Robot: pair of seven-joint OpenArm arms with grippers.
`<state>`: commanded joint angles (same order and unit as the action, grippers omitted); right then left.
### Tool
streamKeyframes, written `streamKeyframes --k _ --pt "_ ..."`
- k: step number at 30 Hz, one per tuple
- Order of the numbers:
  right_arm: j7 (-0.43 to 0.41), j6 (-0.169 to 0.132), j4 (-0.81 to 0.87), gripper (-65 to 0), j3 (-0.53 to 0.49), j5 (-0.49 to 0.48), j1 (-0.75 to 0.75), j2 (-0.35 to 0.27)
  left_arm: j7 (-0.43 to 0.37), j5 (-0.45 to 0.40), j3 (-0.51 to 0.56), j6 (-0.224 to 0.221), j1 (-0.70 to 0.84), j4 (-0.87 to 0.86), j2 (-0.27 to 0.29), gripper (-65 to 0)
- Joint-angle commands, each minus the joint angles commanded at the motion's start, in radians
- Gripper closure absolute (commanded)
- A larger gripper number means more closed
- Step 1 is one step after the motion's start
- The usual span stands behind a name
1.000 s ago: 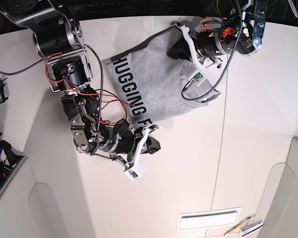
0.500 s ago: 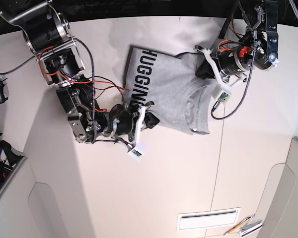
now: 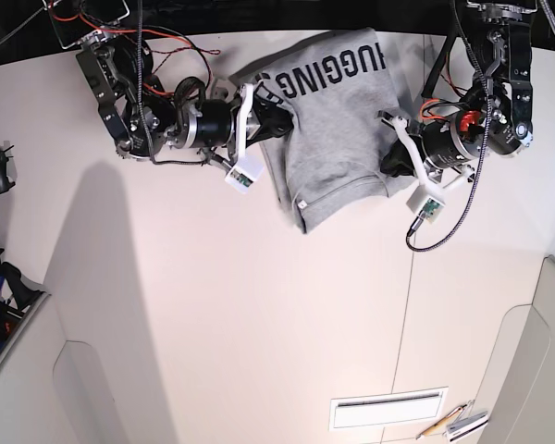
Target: Fold the T-shirt properly
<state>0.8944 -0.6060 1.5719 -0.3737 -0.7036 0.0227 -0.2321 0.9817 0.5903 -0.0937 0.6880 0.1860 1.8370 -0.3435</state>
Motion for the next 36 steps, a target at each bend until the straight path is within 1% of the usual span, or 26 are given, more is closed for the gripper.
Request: streamKeyframes --k 3,6,11,14,18,19,20,21,23,25,27,29,31,34,35,36 --pt "0.000 0.000 0.032 0.0 0.000 -0.004 -0.022 0.000 -0.021 0.004 0.008 0.001 -0.003 0.000 0.000 0.0" --pt "0.004 0.000 0.034 0.0 0.000 -0.021 -0.032 0.007 -0.020 0.004 0.042 0.000 -0.003 0.000 0.000 0.0" --pt "0.027 0.000 0.034 0.0 0.000 -0.039 -0.049 0.054 -0.023 0.003 0.092 -0.003 -0.003 0.000 0.000 0.0" --pt "0.027 0.000 0.034 0.0 0.000 -0.038 -0.048 0.069 -0.044 0.002 0.121 -0.004 -0.006 -0.004 0.002 0.0" --pt "0.027 0.000 0.034 0.0 0.000 -0.037 -0.048 0.069 -0.043 -0.023 0.138 -0.023 -0.034 -0.050 0.031 0.0" --pt "0.027 0.000 0.038 0.0 0.002 -0.037 -0.048 0.069 -0.043 -0.024 0.138 -0.027 -0.048 -0.055 0.030 0.0" --pt "0.027 0.000 0.044 0.0 0.013 -0.037 -0.048 0.069 -0.042 -0.023 0.138 -0.045 -0.061 -0.052 0.029 0.0" --pt "0.027 0.000 0.055 0.0 0.029 -0.037 -0.048 0.069 -0.032 -0.017 0.138 -0.049 -0.077 -0.039 0.029 0.0" --pt "0.040 0.000 0.090 0.0 0.075 -0.037 -0.048 0.064 -0.020 0.006 0.138 -0.048 -0.092 0.010 0.024 0.0" --pt "0.080 0.000 0.132 0.0 0.124 -0.038 -0.048 0.058 -0.012 0.005 0.138 -0.048 -0.072 0.038 0.008 0.0" --pt "0.117 0.000 0.176 0.0 0.171 -0.043 -0.048 0.039 -0.012 0.005 0.132 -0.048 -0.052 0.052 -0.008 0.0" --pt "0.133 0.000 0.209 0.0 0.207 -0.076 -0.048 -0.002 0.003 0.010 0.103 -0.048 -0.036 0.079 -0.014 0.0" --pt "0.144 0.000 0.234 0.0 0.225 -0.095 -0.051 -0.054 0.011 0.042 0.049 -0.048 -0.008 0.119 -0.027 0.0" --pt "0.146 0.000 0.246 0.0 0.231 -0.109 -0.061 -0.133 0.034 0.091 -0.053 -0.048 0.080 0.183 -0.042 0.0" --pt "0.146 0.000 0.246 0.0 0.230 -0.110 -0.066 -0.157 0.041 0.097 -0.091 -0.043 0.116 0.205 -0.042 0.0" --pt "0.148 0.000 0.246 0.0 0.230 -0.117 -0.071 -0.181 0.048 0.109 -0.129 -0.028 0.150 0.224 -0.042 0.0"
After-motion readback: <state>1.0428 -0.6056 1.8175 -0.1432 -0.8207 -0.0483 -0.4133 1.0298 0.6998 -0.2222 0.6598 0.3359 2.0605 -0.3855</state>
